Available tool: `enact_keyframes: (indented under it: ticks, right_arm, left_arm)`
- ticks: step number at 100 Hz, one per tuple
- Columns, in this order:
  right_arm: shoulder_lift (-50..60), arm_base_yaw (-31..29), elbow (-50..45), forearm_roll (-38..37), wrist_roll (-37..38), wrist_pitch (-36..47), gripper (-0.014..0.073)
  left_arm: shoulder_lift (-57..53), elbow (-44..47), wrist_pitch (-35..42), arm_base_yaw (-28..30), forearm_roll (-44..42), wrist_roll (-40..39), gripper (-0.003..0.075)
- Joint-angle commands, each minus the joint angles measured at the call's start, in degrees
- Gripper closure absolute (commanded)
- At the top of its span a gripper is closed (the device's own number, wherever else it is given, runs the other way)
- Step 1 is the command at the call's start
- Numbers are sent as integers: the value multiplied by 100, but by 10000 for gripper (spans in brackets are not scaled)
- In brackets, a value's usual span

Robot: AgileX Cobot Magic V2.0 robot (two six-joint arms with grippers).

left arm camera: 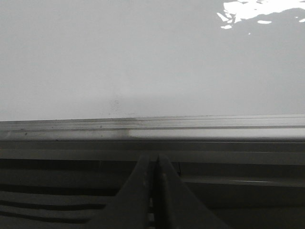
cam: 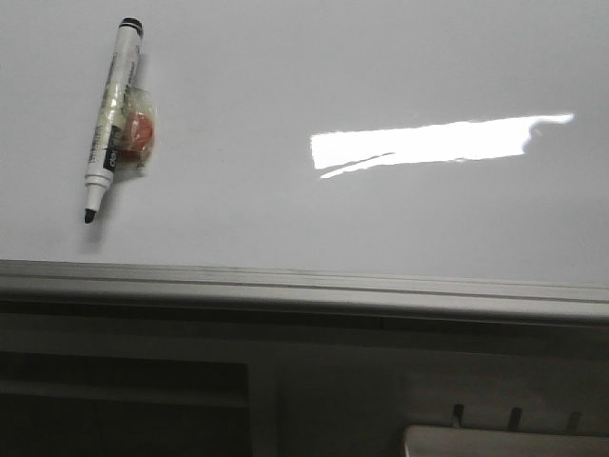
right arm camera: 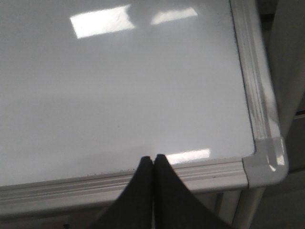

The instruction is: Write number 2 on whiteboard

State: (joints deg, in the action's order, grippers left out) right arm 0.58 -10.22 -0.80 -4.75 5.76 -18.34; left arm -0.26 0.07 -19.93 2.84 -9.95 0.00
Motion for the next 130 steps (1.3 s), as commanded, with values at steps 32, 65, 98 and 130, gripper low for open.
enact_keyframes:
  ticks: [32, 65, 98, 130]
  right_arm:
    - [115, -18, -138, -21, -11, 73, 665]
    - [115, -18, -138, -21, -11, 73, 665]
    - [115, -18, -138, -21, -11, 105, 665]
    - [115, -18, -138, -21, -11, 2176, 665]
  left_arm:
    - [-152, 66, 269, 19, -1, 0, 741]
    - [-152, 66, 269, 19, -1, 0, 741]
    - [-152, 66, 292, 19, -178, 0, 741]
    - [-152, 66, 645, 19, 134, 0, 741]
